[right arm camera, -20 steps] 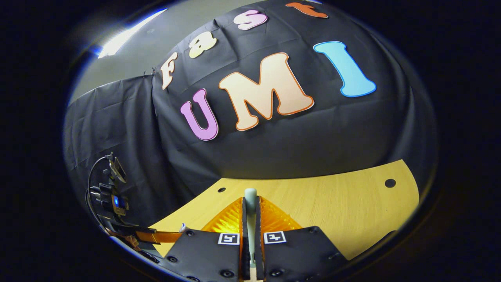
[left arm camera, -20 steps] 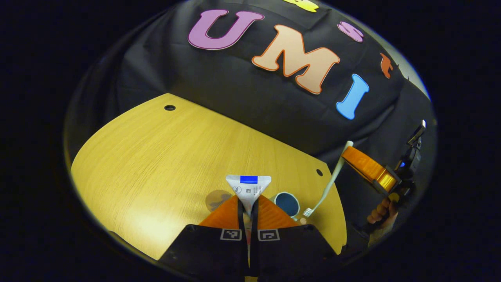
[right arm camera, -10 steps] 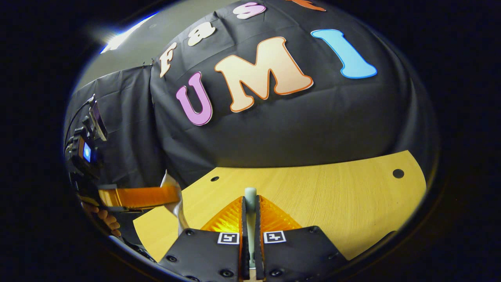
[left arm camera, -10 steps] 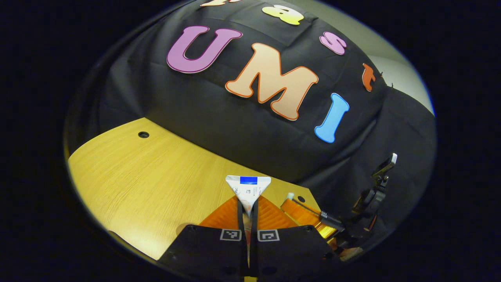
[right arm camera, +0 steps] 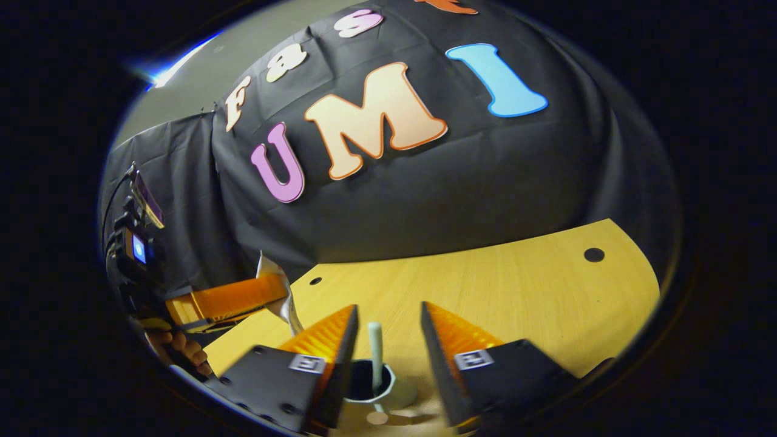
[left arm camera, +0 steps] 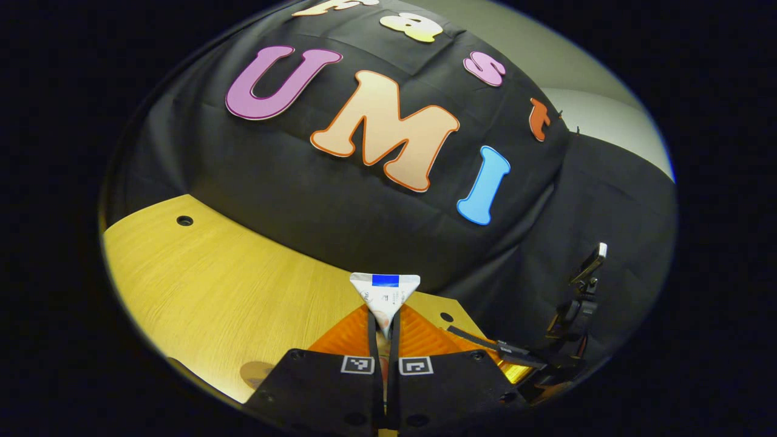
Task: Put the toothbrush and toothpaste on the desktop into the cup, then pick up the cup and place it on the coaster on the desktop.
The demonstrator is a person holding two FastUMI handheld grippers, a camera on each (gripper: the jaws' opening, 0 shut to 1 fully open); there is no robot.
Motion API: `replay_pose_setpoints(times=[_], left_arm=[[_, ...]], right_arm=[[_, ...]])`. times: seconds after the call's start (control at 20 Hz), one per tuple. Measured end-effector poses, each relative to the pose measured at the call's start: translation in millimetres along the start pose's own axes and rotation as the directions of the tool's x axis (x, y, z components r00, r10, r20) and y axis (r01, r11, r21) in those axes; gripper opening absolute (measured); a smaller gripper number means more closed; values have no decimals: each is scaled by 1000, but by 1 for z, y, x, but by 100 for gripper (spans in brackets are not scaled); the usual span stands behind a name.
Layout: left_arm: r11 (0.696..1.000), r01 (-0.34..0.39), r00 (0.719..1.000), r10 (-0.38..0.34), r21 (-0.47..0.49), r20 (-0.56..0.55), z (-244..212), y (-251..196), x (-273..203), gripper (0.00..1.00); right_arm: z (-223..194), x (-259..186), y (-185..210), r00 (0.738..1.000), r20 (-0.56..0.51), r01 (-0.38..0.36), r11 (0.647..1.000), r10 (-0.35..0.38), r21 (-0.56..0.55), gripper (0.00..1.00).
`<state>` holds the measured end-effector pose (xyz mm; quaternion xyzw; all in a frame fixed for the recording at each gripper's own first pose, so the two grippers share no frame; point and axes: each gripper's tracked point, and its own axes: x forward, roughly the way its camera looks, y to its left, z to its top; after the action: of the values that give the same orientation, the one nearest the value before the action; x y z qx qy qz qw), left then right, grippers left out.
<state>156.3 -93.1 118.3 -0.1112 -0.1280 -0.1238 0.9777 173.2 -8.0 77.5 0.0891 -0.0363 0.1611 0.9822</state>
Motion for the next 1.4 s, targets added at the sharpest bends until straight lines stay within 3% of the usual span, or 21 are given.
replay_pose_setpoints(times=[0.1, 0.15, 0.25, 0.3, 0.35, 0.55, 0.6, 0.75, 0.9, 1.05, 1.2, 1.35, 1.4], left_arm=[[1000, 7, 1000, -6, 13, -19, -15, -1, 5, 0], [1000, 12, 1000, -12, 13, -14, -19, -2, 7, 0], [1000, 1, 1000, -1, 28, -13, -28, -1, 13, 0], [999, -6, 1000, 7, 43, -16, -34, 0, 17, 0], [998, -10, 1000, 11, 55, -16, -38, 1, 20, 0], [998, -19, 999, 22, 64, -43, -61, 5, 24, 0], [997, -12, 999, 15, 75, -37, -65, 4, 19, 0], [993, -13, 999, 19, 114, -47, -74, 4, 13, 2], [991, 12, 999, -5, 136, -49, -75, -1, 6, 8], [990, 22, 999, -15, 139, -45, -73, -3, -2, 16], [989, 55, 996, -44, 137, -82, -83, -9, -15, 49], [987, 15, 996, 0, 162, -92, -84, 3, -35, 89], [987, 4, 996, 11, 160, -91, -83, 6, -43, 94]], right_arm=[[4, -14, -19, 999, 15, 37, 999, -38, 12, 100], [3, -19, -27, 998, 18, 58, 998, -58, 12, 94], [-1, -30, -44, 995, 9, 101, 995, -101, 4, 98], [-4, -35, -52, 993, 0, 118, 993, -118, 0, 94], [-7, -41, -60, 991, -9, 131, 991, -131, -2, 98], [-15, -59, -82, 984, -29, 174, 985, -174, -15, 98], [-15, -61, -85, 983, -31, 179, 984, -179, -12, 94], [-15, -63, -82, 985, -31, 172, 985, -172, -3, 98], [-13, -62, -72, 988, -26, 155, 988, -155, -6, 94], [-15, -61, -62, 990, -36, 135, 991, -136, -15, 98], [-18, -63, -50, 992, -56, 112, 993, -114, -33, 98], [-27, -63, -32, 991, -108, 76, 995, -83, -62, 98], [-31, -64, -26, 989, -134, 58, 996, -68, -74, 98]])
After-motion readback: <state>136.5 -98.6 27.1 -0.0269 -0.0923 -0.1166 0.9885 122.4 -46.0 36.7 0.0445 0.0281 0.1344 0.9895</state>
